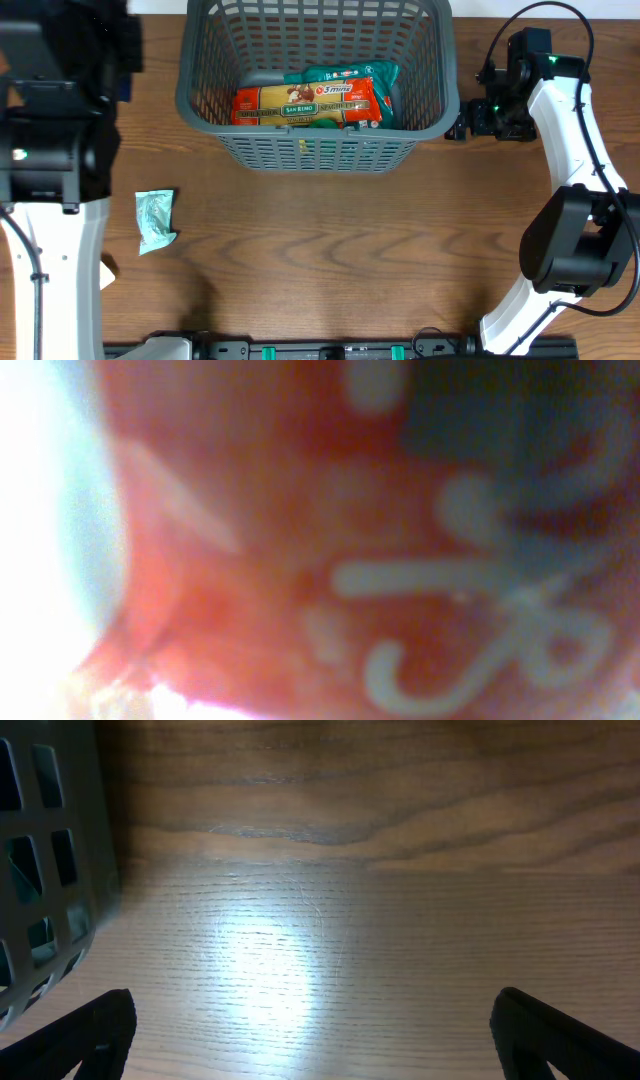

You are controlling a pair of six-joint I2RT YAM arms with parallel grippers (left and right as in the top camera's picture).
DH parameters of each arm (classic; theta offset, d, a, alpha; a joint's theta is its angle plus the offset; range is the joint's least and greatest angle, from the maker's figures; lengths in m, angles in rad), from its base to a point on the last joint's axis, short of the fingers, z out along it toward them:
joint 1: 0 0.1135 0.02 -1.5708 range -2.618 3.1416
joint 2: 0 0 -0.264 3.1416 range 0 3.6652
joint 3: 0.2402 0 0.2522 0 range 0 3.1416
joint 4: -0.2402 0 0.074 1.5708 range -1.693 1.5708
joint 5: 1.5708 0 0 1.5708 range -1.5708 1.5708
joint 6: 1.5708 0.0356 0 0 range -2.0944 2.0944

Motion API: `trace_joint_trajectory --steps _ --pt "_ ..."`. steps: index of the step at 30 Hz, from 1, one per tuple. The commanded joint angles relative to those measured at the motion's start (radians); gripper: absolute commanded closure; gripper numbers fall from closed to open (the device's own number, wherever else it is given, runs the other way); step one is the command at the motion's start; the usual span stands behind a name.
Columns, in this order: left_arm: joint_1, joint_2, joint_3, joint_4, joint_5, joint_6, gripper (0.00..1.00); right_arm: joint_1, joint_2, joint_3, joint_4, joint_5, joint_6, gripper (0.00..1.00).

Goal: Pack container
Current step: 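Lift the Kleenex pack over the basket and drop it inside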

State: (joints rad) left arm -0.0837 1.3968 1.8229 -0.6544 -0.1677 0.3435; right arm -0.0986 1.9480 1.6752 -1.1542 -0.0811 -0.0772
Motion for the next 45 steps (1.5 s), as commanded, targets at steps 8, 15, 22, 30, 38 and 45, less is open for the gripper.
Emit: trace_joint_trajectory --steps 8,15,22,30,38,45 --pt "-0.199 0.119 0.014 0.008 0.305 0.517 0.94 -0.006 0.001 -0.004 -0.002 0.002 -0.014 0.01" --pt "-0.241 0.306 0.014 0.008 0.447 0.628 0.94 -0.006 0.001 -0.004 -0.002 0.002 -0.014 0.01" --pt "-0.241 0.484 0.014 0.001 0.446 0.628 0.94 -0.006 0.001 -0.004 -0.013 0.002 -0.014 0.01" --pt "-0.24 0.56 0.014 -0.025 0.443 0.616 0.58 -0.006 0.001 -0.004 -0.016 0.002 -0.014 0.01" --pt "-0.24 0.454 0.014 -0.034 0.444 0.537 0.3 -0.006 0.001 -0.004 -0.021 0.002 -0.021 0.01" --pt "-0.24 0.203 0.045 -0.027 0.418 0.456 0.22 -0.006 0.001 -0.004 -0.024 0.002 -0.033 0.01"
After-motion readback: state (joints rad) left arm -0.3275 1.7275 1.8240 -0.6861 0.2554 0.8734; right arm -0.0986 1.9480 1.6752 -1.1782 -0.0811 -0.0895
